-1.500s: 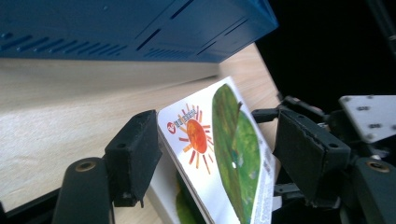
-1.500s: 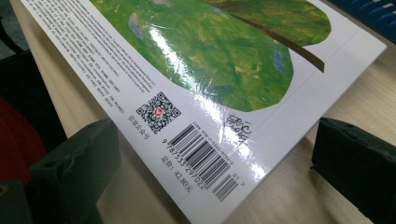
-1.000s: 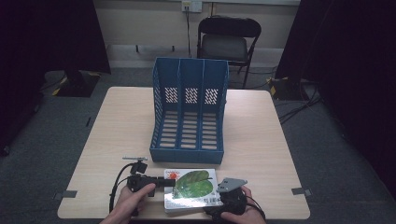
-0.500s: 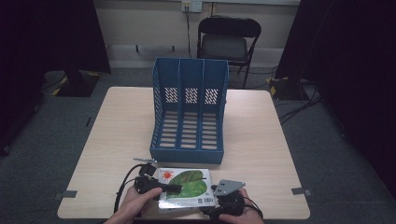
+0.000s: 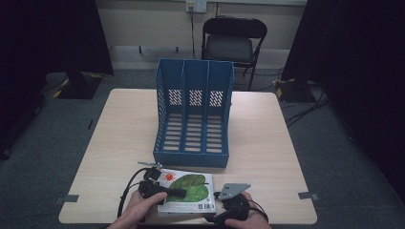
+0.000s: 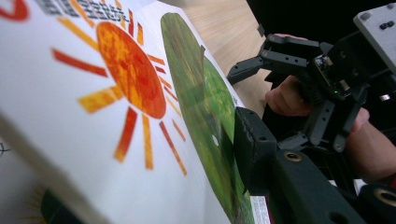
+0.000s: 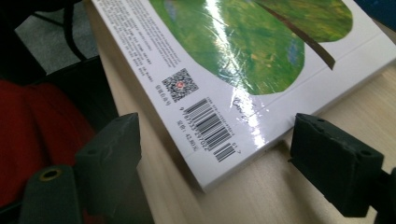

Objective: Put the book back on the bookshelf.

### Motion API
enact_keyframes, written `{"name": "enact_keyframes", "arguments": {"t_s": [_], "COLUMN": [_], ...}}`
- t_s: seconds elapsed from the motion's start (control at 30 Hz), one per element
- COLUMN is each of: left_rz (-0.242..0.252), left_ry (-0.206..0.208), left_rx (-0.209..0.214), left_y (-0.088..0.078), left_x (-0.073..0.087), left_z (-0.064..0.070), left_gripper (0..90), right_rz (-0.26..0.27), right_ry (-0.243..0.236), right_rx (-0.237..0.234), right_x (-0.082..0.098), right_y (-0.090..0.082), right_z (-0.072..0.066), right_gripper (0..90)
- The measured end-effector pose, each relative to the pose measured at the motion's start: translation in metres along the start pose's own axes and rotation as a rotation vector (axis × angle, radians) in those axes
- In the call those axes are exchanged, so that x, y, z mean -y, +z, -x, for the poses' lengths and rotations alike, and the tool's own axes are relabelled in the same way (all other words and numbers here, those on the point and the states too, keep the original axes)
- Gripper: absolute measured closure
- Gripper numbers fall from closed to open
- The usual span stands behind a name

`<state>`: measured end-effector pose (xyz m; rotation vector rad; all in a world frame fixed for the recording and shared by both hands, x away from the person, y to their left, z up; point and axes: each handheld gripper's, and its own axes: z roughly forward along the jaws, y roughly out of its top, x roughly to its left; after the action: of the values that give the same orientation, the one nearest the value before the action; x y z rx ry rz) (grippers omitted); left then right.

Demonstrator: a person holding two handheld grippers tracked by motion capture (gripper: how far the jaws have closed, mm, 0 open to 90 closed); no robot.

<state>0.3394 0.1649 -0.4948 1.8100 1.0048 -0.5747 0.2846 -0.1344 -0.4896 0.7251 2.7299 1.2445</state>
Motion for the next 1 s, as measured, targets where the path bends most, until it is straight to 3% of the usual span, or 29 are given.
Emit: {"name": "enact_keyframes", "arguments": {"t_s": [0.07, 0.2, 0.33, 0.47, 0.53, 0.57, 0.6, 0.63, 0.7, 0.93, 1.0], "left_rz": [0.003, 0.008, 0.001, 0.006, 0.01, 0.01, 0.007, 0.007, 0.009, -0.004, -0.008], "left_ry": [0.013, 0.059, 0.177, 0.243, 0.266, 0.292, 0.33, 0.33, 0.369, 0.475, 0.49], "left_rx": [-0.004, -0.024, -0.057, -0.067, -0.072, -0.074, -0.085, -0.085, -0.098, -0.124, -0.126], "left_y": [0.0, -0.001, -0.001, -0.002, -0.001, -0.002, -0.002, -0.002, -0.001, 0.002, 0.002], "left_x": [0.0, 0.001, -0.001, 0.0, 0.0, 0.0, 0.0, 0.0, 0.001, -0.001, -0.001], "left_z": [0.001, 0.007, 0.02, 0.027, 0.029, 0.031, 0.035, 0.035, 0.04, 0.048, 0.049], "left_gripper": [72.5, 72.6, 72.6, 72.8, 72.7, 72.7, 72.7, 72.7, 72.7, 72.5, 72.4], "right_rz": [0.009, 0.041, 0.042, 0.061, 0.073, 0.075, 0.08, 0.08, 0.087, 0.14, 0.141], "right_ry": [-0.016, 0.016, 0.06, 0.097, 0.114, 0.119, 0.131, 0.131, 0.133, 0.213, 0.214], "right_rx": [-0.005, 0.002, 0.005, 0.007, 0.009, 0.008, 0.009, 0.009, 0.005, -0.029, -0.027], "right_x": [-0.001, -0.003, -0.002, -0.002, -0.002, -0.002, -0.002, -0.002, -0.003, -0.001, -0.001], "right_y": [-0.002, -0.009, -0.012, -0.015, -0.016, -0.017, -0.018, -0.018, -0.019, -0.028, -0.028], "right_z": [0.0, 0.004, 0.011, 0.014, 0.017, 0.018, 0.02, 0.02, 0.02, 0.035, 0.036], "right_gripper": [16.8, 19.3, 17.1, 18.0, 20.4, 21.0, 27.5, 27.5, 29.2, 33.9, 33.8]}}
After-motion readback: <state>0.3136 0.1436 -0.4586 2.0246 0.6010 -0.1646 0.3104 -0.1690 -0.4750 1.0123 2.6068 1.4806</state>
